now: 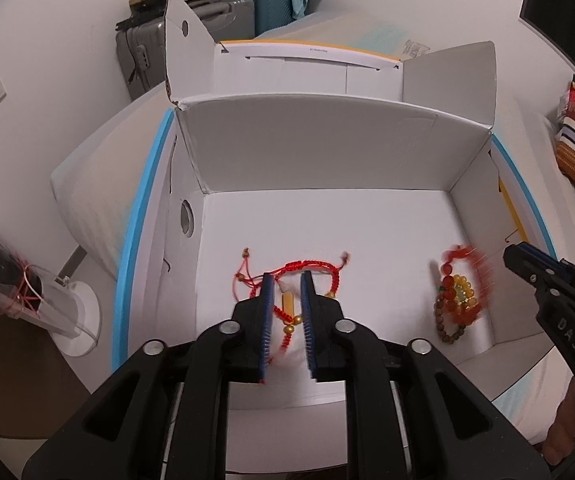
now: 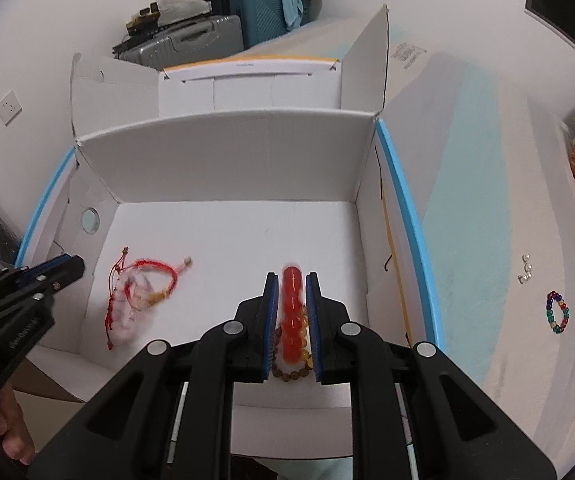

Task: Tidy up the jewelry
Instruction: 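Open both tools to drop the bracelets into the box, then move both open tools back over the pearl string and multicolour bracelet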

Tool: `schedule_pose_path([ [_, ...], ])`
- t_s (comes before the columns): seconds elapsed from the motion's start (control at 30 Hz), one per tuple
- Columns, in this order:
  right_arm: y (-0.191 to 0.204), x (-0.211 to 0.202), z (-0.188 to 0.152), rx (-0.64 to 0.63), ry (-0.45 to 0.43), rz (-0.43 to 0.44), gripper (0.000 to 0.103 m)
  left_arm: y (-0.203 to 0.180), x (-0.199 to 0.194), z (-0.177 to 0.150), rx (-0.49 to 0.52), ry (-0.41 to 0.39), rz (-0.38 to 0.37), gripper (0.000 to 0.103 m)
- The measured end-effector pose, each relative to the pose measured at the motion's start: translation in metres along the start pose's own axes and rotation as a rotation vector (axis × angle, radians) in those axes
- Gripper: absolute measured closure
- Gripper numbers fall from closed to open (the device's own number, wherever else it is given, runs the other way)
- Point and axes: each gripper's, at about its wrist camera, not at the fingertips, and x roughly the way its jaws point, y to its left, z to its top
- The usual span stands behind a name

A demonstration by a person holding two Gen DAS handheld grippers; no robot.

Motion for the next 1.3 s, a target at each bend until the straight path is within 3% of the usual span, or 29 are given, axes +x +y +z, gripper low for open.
schedule_pose_path([
  [0.03, 0.0, -0.003, 0.001, -0.003, -0.005, 0.006, 0.088, 0.0, -0.002, 0.0, -0.004, -0.01, 0.005, 0.073],
  [0.07, 0.0, -0.006, 0.001, -0.005, -0.011, 0.009, 0.082, 0.0, -0.004, 0.0, -0.006, -0.02, 0.012, 0.061],
  [0.1, 0.0, -0.009, 0.002, -0.005, -0.019, 0.007, 0.076, 0.0, -0.006, 0.0, -0.004, -0.03, 0.02, 0.056],
  [0.17, -0.002, -0.019, 0.003, 0.0, -0.05, -0.001, 0.055, -0.002, -0.01, 0.0, -0.002, -0.039, 0.031, 0.049],
  [0.37, -0.016, -0.043, 0.005, 0.026, -0.101, -0.02, 0.036, -0.01, -0.023, 0.003, 0.001, -0.075, 0.032, 0.032],
  [0.5, -0.03, -0.055, 0.004, 0.045, -0.122, -0.033, 0.028, -0.022, -0.032, 0.004, 0.013, -0.096, 0.033, 0.021],
  [0.87, -0.078, -0.087, -0.002, 0.1, -0.182, -0.079, 0.01, -0.065, -0.057, 0.006, 0.052, -0.144, 0.017, 0.006],
  [1.3, -0.157, -0.115, -0.016, 0.177, -0.207, -0.152, 0.008, -0.138, -0.068, 0.014, 0.135, -0.174, -0.05, 0.006],
])
